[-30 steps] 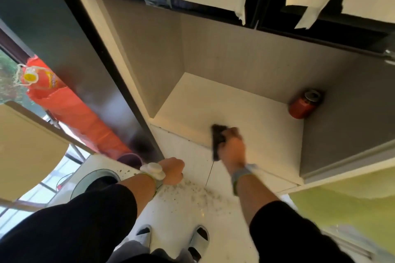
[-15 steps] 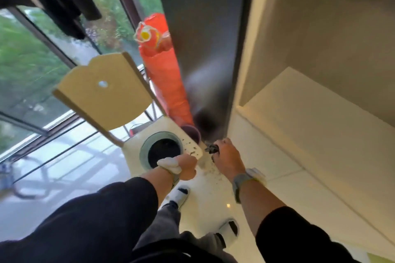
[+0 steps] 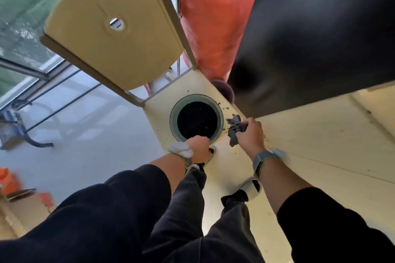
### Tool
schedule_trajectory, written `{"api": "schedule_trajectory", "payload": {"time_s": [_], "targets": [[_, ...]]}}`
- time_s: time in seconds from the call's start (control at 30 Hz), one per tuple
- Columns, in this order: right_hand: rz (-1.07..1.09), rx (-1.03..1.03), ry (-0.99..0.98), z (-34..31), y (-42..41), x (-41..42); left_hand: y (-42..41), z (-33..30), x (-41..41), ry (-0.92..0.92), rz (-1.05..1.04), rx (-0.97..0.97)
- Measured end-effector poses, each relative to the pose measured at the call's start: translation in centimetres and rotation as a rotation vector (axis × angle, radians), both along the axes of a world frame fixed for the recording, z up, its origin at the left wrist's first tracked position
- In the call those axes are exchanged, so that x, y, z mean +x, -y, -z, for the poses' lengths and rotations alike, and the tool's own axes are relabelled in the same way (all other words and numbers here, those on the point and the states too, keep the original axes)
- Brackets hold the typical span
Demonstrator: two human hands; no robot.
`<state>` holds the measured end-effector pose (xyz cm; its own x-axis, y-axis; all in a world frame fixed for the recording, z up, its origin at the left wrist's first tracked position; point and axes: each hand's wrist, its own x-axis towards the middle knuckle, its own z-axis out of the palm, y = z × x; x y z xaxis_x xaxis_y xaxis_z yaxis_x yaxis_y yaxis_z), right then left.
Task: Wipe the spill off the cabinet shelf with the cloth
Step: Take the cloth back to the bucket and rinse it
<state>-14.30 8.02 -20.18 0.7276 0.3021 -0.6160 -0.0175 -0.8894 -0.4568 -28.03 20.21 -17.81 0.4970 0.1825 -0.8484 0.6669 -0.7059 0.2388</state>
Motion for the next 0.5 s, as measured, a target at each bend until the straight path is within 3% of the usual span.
{"api": "schedule_trajectory", "payload": {"time_s": [0.2, 0.5], "targets": [[0.007, -0.134, 0.004, 7.0, -4.5, -1.2, -3.6, 5.4, -2.0, -0.046, -0.039, 0.036], [0.016, -0.331, 0.245, 11.0, -5.9, -1.5, -5.0, 9.0, -5.5, -0.072, -0.085, 0.039]]}}
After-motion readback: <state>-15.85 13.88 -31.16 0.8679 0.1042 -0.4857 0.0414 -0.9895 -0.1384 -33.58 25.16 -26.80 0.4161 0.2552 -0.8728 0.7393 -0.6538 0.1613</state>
